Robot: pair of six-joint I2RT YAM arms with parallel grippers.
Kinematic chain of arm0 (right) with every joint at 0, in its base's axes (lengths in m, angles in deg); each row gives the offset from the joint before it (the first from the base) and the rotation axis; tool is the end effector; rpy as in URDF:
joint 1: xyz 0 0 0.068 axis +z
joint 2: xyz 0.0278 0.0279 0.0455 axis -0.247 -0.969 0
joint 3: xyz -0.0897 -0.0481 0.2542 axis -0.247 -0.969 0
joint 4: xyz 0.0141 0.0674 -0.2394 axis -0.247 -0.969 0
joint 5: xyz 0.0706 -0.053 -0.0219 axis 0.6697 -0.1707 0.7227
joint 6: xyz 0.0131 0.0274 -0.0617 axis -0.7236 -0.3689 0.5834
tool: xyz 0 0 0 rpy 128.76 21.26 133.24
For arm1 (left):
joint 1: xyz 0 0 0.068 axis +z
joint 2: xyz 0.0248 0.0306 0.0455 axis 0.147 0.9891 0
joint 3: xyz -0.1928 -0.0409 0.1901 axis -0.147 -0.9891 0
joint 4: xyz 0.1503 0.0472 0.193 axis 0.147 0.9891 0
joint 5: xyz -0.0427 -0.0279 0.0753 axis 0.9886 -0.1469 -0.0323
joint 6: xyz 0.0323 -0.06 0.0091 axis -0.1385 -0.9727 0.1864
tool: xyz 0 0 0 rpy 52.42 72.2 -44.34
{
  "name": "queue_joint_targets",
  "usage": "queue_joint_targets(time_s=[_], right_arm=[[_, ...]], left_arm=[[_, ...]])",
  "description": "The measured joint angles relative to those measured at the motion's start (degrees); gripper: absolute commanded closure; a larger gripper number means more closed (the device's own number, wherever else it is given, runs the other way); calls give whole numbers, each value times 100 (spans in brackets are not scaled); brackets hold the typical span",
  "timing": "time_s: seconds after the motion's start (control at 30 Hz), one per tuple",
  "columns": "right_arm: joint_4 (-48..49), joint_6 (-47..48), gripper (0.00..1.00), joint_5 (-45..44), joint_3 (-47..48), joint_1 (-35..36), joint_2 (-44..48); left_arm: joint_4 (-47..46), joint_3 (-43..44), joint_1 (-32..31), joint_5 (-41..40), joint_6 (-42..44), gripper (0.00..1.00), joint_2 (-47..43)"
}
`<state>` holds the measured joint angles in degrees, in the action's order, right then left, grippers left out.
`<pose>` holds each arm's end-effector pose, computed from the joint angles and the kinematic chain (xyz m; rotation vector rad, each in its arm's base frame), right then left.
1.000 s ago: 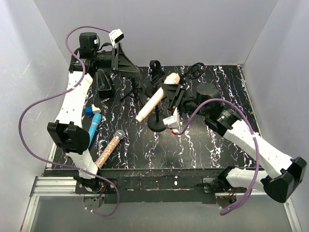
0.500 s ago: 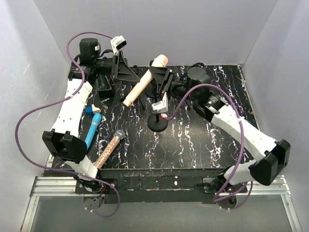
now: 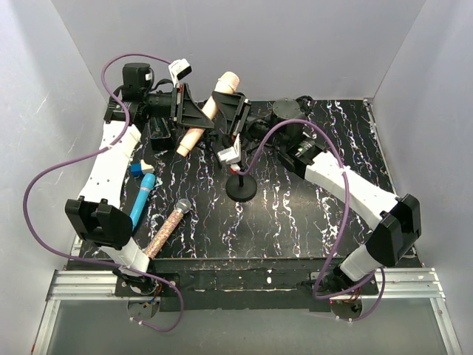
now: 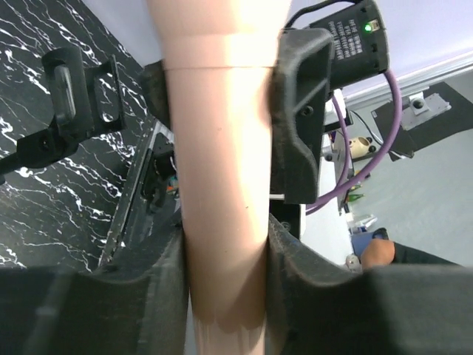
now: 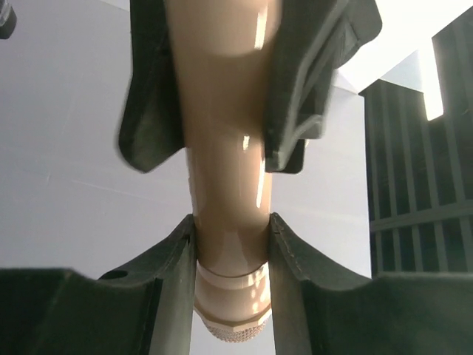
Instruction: Remove the microphone from the stand
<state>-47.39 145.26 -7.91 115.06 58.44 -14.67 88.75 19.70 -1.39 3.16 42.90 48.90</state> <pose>0.2501 0.2748 0.4388 -1.4534 -0.0221 -0.6293 0.3162 -0.1107 0.4366 0.5890 2.0064 -1.9072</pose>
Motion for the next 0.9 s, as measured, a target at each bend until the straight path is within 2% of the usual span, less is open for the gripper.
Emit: queue_joint_targets(time_s=[0.03,0.07,0.2,0.33,0.43,0.5,0.57,0.7,0.83,0.9], right_arm=[[92,13,37,9,-44,2,0],[219,-50,24,7,-125,4,0],[706,-529,17,-50,-452,26,33],[793,-898,15,-267,-916,48,538],[531,-1239,14,-400,-1777,50,1655],[382,-1394,13,-455,-2068,50,2103],[9,-1663,13,-557,-2492,50,2793],[-1202,-2337,13,-741,-3008,46,4166],[-2149,-3287,13,-929,-3080,46,5134],[-2387,-3807,13,-1062,-3075,46,5423]], left_arm=[[22,2,9,-15,-15,100,0],[33,7,13,-26,-9,100,0],[-48,125,-15,-155,33,100,20],[79,1075,52,-601,293,100,229],[697,2240,304,-1521,1156,100,396],[1169,2498,446,-2472,2026,100,264],[1517,2022,538,-3578,2833,100,-140],[2013,-251,800,-5460,4280,100,-1123],[2232,-2614,1193,-6605,5364,100,-1545],[2334,-3373,1270,-6909,5641,100,-1589]])
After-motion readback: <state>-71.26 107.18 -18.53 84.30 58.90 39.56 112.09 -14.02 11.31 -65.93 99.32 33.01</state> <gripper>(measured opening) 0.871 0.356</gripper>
